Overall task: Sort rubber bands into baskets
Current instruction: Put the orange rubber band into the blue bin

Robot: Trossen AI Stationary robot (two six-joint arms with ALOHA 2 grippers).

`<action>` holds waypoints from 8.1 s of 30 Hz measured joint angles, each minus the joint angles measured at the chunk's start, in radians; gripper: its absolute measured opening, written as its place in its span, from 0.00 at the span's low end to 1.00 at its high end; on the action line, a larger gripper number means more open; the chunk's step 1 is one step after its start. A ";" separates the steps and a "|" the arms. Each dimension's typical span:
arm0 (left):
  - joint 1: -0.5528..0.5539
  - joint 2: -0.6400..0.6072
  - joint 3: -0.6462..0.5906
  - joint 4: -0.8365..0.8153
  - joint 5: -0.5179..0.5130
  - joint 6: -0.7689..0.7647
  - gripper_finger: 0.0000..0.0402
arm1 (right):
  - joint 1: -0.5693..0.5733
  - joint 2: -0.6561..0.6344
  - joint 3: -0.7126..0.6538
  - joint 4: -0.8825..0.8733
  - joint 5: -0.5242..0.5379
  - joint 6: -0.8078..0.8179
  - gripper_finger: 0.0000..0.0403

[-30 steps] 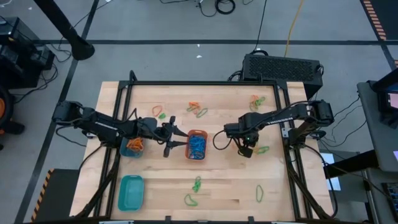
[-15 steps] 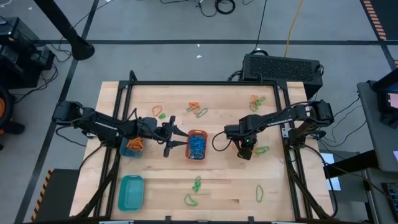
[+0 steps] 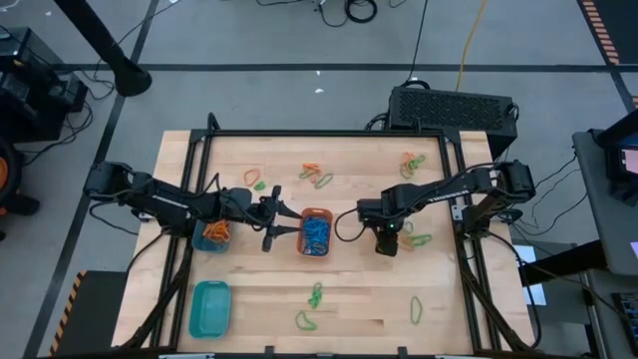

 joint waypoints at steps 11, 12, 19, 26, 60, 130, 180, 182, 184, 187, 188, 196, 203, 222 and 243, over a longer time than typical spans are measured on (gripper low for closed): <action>0.000 0.000 0.000 -0.004 0.000 0.000 0.41 | 0.004 0.000 0.000 0.189 -0.001 -0.072 0.29; 0.000 0.000 0.000 -0.006 -0.001 0.000 0.41 | 0.007 0.000 -0.004 0.189 -0.001 -0.063 0.29; 0.000 0.000 0.000 -0.008 -0.001 0.000 0.41 | 0.032 0.000 -0.057 0.257 0.002 -0.011 0.29; 0.000 0.000 0.000 -0.008 -0.001 0.000 0.41 | 0.040 0.000 -0.137 0.369 0.076 0.016 0.29; -0.019 0.024 0.000 0.083 0.134 0.093 0.41 | 0.064 0.001 0.145 0.537 -0.237 -0.167 0.00; -0.053 -0.429 0.183 -1.375 -0.148 -0.558 0.00 | -0.003 0.000 0.195 0.403 -0.176 -0.324 0.42; -0.006 -0.342 0.267 -1.794 -0.169 -0.830 0.35 | -0.003 0.000 0.194 0.401 -0.177 -0.425 0.42; -0.006 -0.342 0.287 -1.781 -0.179 -0.796 0.35 | -0.003 0.000 0.194 0.401 -0.177 -0.422 0.42; -0.017 -0.342 0.289 -1.713 -0.150 -0.742 0.35 | -0.003 0.000 0.194 0.401 -0.177 -0.407 0.42; -0.043 -0.337 0.287 -1.603 -0.038 -0.675 0.35 | -0.003 0.000 0.194 0.386 -0.181 -0.383 0.42; -0.052 -0.332 0.286 -1.563 -0.028 -0.651 0.35 | -0.003 0.000 0.194 0.376 -0.182 -0.375 0.42; -0.151 -0.291 0.286 -1.148 -0.177 -0.348 0.35 | 0.024 0.000 0.194 0.198 -0.182 -0.241 0.42; -0.200 -0.173 0.281 -0.793 -0.209 -0.097 0.35 | 0.105 0.000 0.194 0.050 -0.181 -0.044 0.42; 0.071 -0.123 0.016 -0.263 -0.088 0.103 0.35 | 0.116 0.000 0.194 -0.027 0.079 -0.065 0.42; 0.240 -0.071 -0.017 -0.222 0.010 0.022 0.35 | -0.415 0.300 0.226 0.861 0.106 -0.201 0.42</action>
